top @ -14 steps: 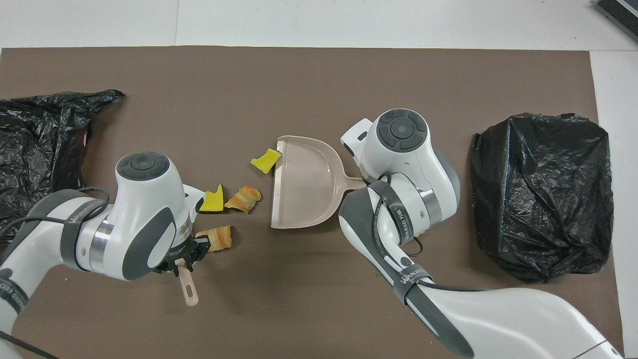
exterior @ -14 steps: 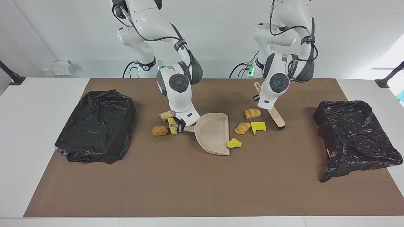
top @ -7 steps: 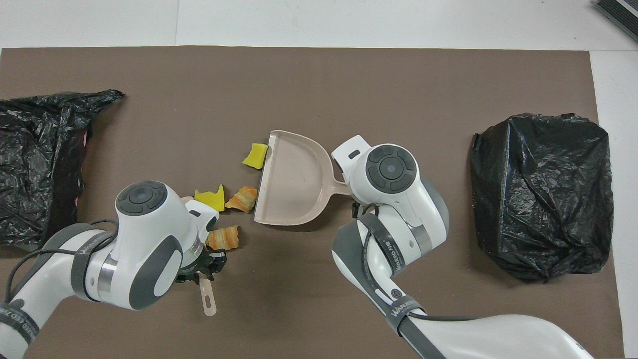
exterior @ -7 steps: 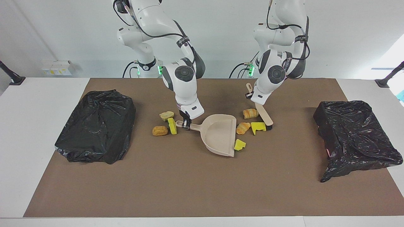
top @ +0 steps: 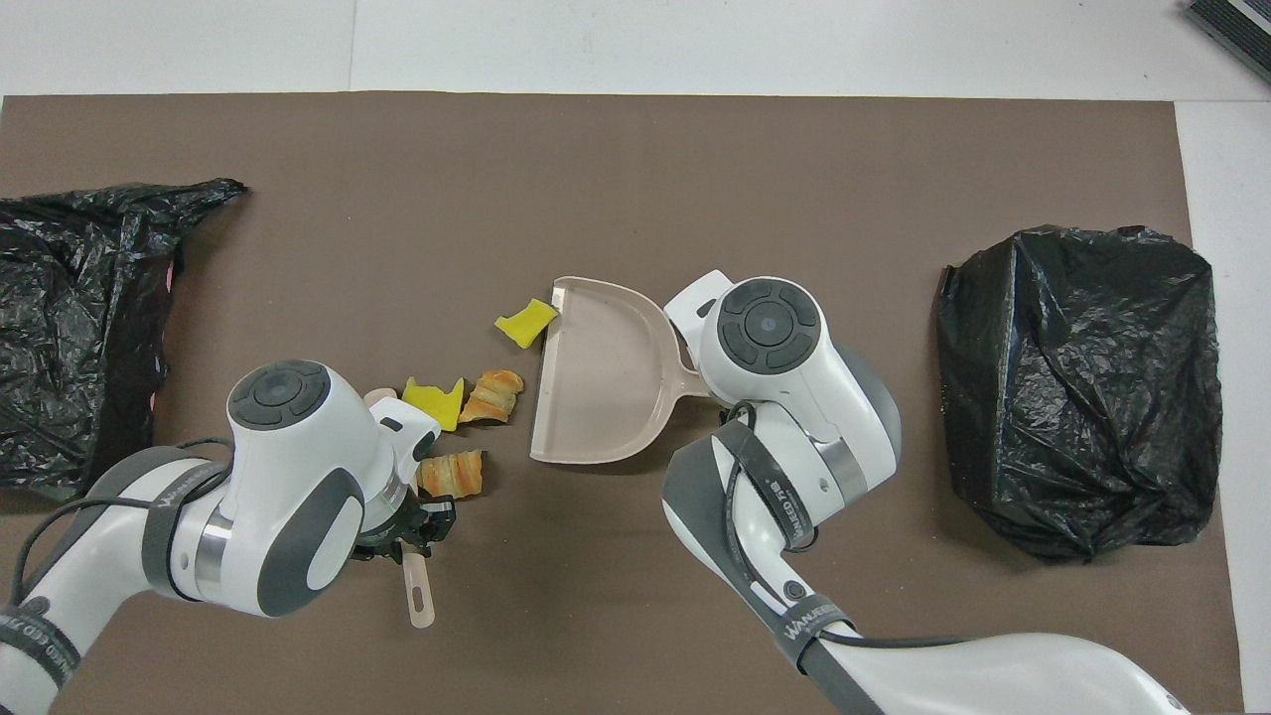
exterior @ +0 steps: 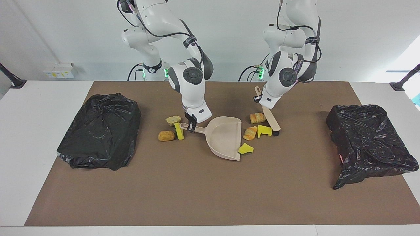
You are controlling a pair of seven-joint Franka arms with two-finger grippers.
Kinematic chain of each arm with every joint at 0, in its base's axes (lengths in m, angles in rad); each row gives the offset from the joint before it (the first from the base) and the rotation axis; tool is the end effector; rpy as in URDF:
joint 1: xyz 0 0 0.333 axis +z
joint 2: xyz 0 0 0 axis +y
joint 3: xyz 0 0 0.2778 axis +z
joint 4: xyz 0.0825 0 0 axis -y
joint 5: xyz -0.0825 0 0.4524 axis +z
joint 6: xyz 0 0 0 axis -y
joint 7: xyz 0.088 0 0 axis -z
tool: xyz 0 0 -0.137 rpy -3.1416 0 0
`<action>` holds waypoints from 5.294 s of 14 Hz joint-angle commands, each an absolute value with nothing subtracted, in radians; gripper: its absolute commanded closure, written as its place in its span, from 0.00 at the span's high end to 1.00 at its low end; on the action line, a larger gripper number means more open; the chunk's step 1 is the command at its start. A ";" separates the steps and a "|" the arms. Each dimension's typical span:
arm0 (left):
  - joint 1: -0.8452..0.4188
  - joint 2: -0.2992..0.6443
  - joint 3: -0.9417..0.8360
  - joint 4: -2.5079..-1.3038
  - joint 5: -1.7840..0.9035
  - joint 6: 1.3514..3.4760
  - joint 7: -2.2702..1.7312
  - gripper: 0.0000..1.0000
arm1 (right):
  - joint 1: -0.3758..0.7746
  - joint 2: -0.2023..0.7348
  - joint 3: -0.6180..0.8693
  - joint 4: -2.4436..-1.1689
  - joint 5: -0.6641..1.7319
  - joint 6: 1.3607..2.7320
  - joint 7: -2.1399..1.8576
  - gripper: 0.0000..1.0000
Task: Sweep and dump trash in bin
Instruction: 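Sweep the remaining pieces into the dustpan held by the right gripper, then carry the loaded dustpan with the right gripper to the nearer black bag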
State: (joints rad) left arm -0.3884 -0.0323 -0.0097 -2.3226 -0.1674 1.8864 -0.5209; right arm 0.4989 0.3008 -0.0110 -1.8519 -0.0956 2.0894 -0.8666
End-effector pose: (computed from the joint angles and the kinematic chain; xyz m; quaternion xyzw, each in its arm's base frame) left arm 0.4507 -0.2081 0.2177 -0.9719 -0.1012 0.2113 0.0237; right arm 0.5896 0.3048 0.2522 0.7622 0.6452 -0.0390 0.0357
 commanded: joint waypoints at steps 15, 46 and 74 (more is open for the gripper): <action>-0.551 0.034 -0.002 -2.224 -0.419 2.040 -0.666 0.00 | 0.522 0.278 -0.005 -1.867 -0.140 2.049 -0.867 0.00; -0.624 0.212 0.009 -1.982 -0.319 1.848 -0.313 0.00 | 0.514 0.279 -0.003 -1.867 -0.137 2.052 -0.851 0.00; -0.828 0.127 0.002 -2.149 -0.371 1.939 -0.689 0.00 | -0.390 -0.084 -0.037 -1.871 -0.230 1.853 -1.603 0.00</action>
